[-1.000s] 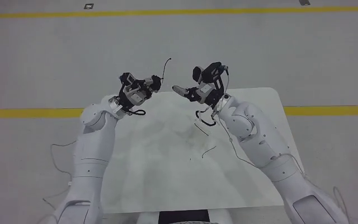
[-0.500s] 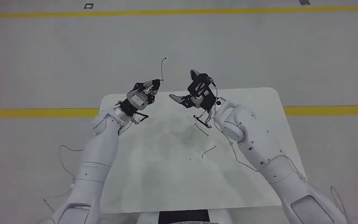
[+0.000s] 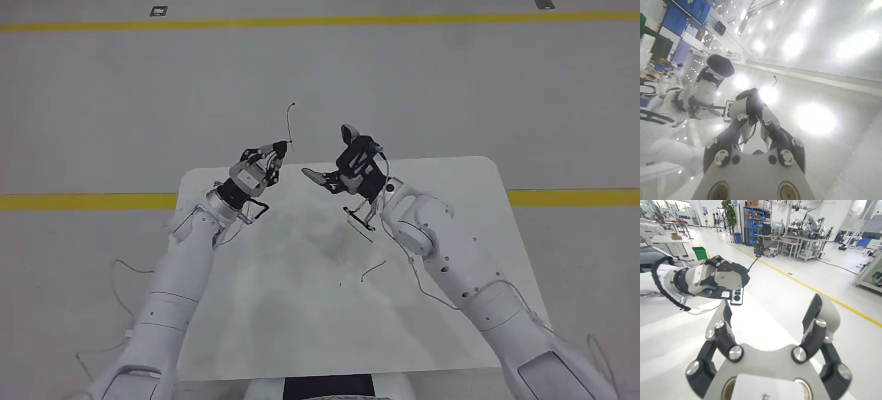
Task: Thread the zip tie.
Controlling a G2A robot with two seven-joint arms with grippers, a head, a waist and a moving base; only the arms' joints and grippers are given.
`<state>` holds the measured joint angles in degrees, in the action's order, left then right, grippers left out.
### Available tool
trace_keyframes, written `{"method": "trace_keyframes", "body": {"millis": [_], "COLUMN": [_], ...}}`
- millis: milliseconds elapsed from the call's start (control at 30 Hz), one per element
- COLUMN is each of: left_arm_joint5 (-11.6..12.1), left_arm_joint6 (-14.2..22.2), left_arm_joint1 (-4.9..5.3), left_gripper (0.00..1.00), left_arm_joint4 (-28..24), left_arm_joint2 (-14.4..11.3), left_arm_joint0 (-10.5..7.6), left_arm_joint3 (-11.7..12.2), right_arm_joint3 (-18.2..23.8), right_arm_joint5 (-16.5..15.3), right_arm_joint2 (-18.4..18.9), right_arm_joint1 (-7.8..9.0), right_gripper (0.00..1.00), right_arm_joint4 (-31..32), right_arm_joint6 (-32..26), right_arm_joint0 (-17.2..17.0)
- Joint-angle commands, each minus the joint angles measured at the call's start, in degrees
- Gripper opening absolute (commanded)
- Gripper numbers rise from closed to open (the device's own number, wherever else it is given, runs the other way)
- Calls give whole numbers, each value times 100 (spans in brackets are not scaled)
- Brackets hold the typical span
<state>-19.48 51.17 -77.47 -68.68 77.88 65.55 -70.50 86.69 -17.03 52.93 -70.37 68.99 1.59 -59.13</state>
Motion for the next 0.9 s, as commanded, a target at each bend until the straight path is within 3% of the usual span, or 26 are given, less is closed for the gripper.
{"method": "trace_keyframes", "body": {"millis": [0, 67, 300, 500, 533, 567, 600, 867], "left_arm_joint5": [0, 0, 0, 0, 0, 0, 0, 0], "left_arm_joint6": [-108, -179, -179, -179, -179, -179, -179, -179], "left_arm_joint1": [36, 83, 83, 83, 83, 83, 83, 83], "left_gripper": [0, 0, 0, 0, 0, 0, 0, 0], "left_arm_joint4": [-346, -545, -545, -545, -545, -545, -545, -545], "left_arm_joint2": [-137, -232, -232, -232, -232, -232, -232, -232], "left_arm_joint0": [8, 3, 3, 3, 3, 3, 3, 3], "left_arm_joint3": [-2, -35, -35, -35, -35, -35, -35, -35], "right_arm_joint3": [-11, -16, -16, 75, 76, 77, 73, -23], "right_arm_joint5": [69, 98, 98, 230, 258, 290, 302, 315], "right_arm_joint2": [-7, -10, -10, -89, -97, -110, -121, -180], "right_arm_joint1": [-15, -26, -26, -57, -65, -74, -81, -160], "right_gripper": [100, 100, 100, 100, 87, 55, 47, 30], "right_arm_joint4": [83, 105, 105, 613, 658, 755, 802, 842], "right_arm_joint6": [86, 162, 162, 192, 208, 227, 238, 347], "right_arm_joint0": [-12, -22, -22, -19, -13, 1, 7, 51]}}
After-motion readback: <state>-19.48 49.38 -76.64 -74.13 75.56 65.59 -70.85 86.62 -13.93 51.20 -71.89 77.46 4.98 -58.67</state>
